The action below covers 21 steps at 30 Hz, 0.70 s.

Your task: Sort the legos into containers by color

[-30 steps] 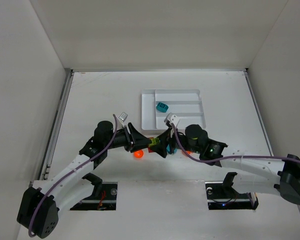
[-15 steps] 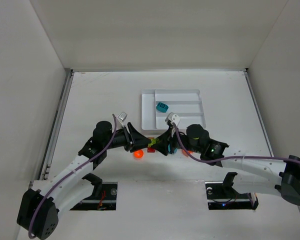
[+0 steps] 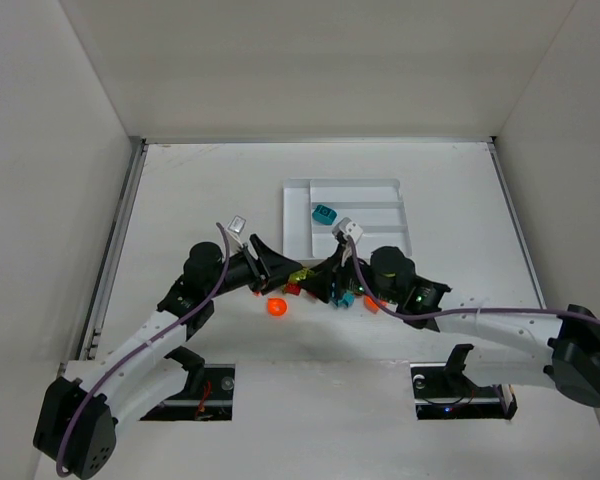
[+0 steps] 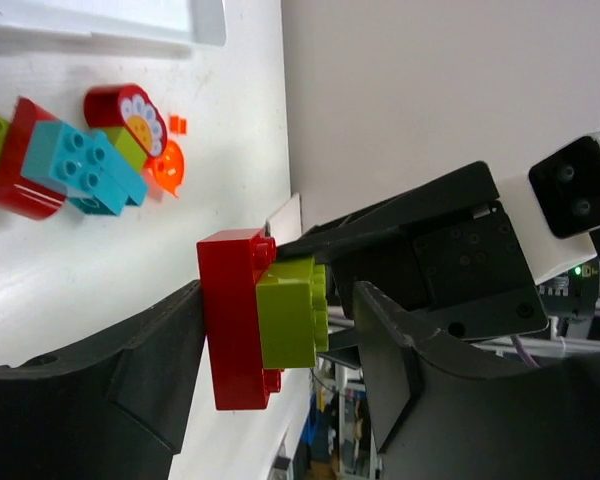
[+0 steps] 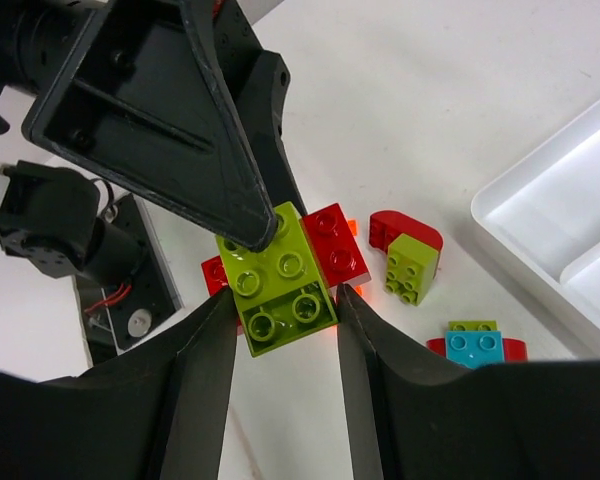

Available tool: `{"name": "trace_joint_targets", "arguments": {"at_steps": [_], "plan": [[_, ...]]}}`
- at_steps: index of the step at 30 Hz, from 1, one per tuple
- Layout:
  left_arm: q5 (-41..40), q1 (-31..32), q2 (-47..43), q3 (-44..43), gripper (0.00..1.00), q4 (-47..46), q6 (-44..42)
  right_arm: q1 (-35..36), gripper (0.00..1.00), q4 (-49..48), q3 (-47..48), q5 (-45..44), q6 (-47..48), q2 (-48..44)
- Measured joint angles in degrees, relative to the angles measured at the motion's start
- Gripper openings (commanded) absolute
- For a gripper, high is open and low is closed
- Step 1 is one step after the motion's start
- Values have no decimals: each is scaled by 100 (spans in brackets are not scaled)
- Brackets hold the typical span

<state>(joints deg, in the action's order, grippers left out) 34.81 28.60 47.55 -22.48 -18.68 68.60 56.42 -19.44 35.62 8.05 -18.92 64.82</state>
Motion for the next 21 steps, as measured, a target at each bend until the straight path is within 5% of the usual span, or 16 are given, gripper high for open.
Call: {"name": "trace_joint_targets", "arguments": {"at_steps": [21], "plan": [[-1373, 63, -94, 59, 59, -234, -656, -592, 16, -382, 0, -227, -999, 793]]}}
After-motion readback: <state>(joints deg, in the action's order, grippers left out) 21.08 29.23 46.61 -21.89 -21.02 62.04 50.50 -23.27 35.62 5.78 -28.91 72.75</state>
